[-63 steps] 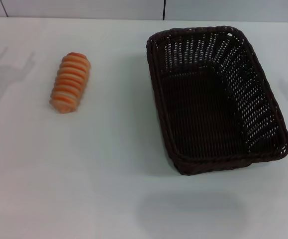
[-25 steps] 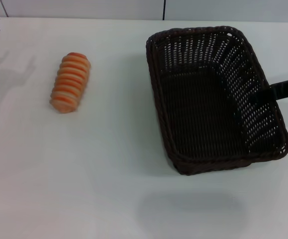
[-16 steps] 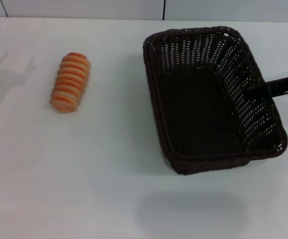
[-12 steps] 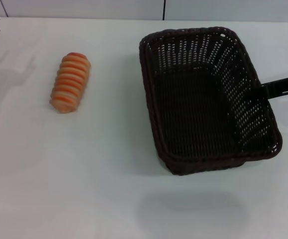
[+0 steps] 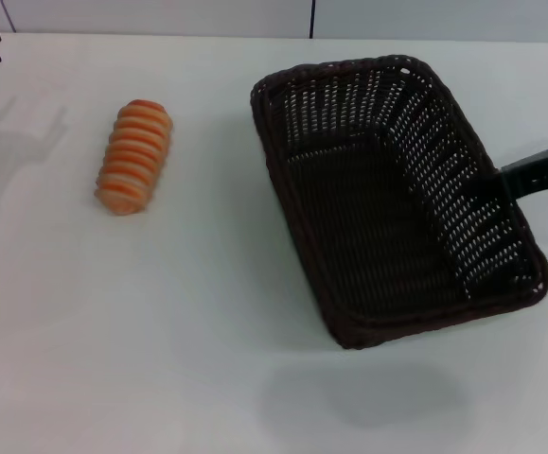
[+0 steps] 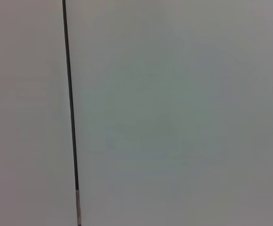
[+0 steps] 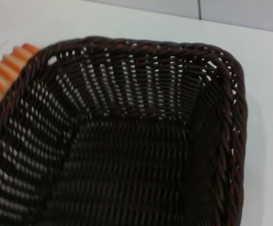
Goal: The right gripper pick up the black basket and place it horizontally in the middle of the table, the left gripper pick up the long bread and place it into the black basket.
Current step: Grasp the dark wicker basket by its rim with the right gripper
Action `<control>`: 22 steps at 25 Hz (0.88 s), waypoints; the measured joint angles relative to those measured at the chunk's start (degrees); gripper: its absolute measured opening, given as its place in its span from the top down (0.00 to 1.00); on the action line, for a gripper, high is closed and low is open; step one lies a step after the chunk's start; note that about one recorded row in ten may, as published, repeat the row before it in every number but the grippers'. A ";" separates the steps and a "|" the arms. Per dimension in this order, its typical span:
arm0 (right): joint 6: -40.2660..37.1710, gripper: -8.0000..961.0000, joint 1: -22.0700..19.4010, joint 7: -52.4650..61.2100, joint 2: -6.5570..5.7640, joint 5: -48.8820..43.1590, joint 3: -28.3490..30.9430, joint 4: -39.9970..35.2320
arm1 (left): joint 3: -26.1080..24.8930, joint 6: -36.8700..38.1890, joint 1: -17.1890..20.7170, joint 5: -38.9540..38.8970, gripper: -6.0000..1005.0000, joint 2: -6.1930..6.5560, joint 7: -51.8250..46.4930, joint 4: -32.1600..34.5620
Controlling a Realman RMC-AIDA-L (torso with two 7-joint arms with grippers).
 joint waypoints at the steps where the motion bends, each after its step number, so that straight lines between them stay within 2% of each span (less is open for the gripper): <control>1: 0.02 0.76 0.01 -0.86 -0.05 -0.45 -0.01 -0.01 | 0.00 0.09 0.05 0.01 0.22 0.00 -0.01 0.00; 4: 0.37 0.76 0.17 -6.28 -0.26 -3.01 0.09 0.33 | 0.00 0.13 0.09 0.02 0.22 0.04 -0.04 0.00; 7: 0.65 0.76 -0.01 -18.16 -0.20 -2.40 0.99 0.66 | 0.11 0.13 0.14 0.03 0.22 0.03 -0.14 0.00; 8: 0.65 0.76 -0.01 -18.16 -0.20 -2.40 0.99 0.66 | 0.11 0.13 0.14 0.03 0.22 0.03 -0.14 0.00; 11: 1.52 0.76 1.76 -24.12 -1.60 1.27 4.27 -3.25 | 0.19 0.13 0.17 0.04 0.22 0.01 -0.18 0.00; 12: 2.26 0.76 2.96 -28.60 -2.69 3.76 7.17 -5.96 | 0.19 0.13 0.17 0.04 0.22 0.01 -0.18 0.00; 13: 2.26 0.76 2.96 -28.60 -2.69 3.76 7.17 -5.96 | 0.19 0.13 0.17 0.04 0.22 0.01 -0.18 0.00; 16: 3.72 0.76 4.44 -34.66 -3.92 6.04 10.56 -8.94 | 0.74 0.19 0.26 0.05 0.22 -0.06 -0.39 -0.26; 17: 4.92 0.76 5.51 -38.57 -4.67 6.83 12.66 -10.57 | 0.99 0.21 0.32 0.06 0.22 -0.09 -0.49 -0.36; 19: 5.46 0.76 6.03 -40.09 -4.96 7.03 13.60 -11.20 | 1.43 0.22 0.41 0.06 0.22 -0.10 -0.56 -0.47; 22: 8.25 0.77 8.32 -45.27 -6.14 7.64 16.46 -13.35 | 1.95 0.22 0.55 0.06 0.22 -0.10 -0.63 -0.63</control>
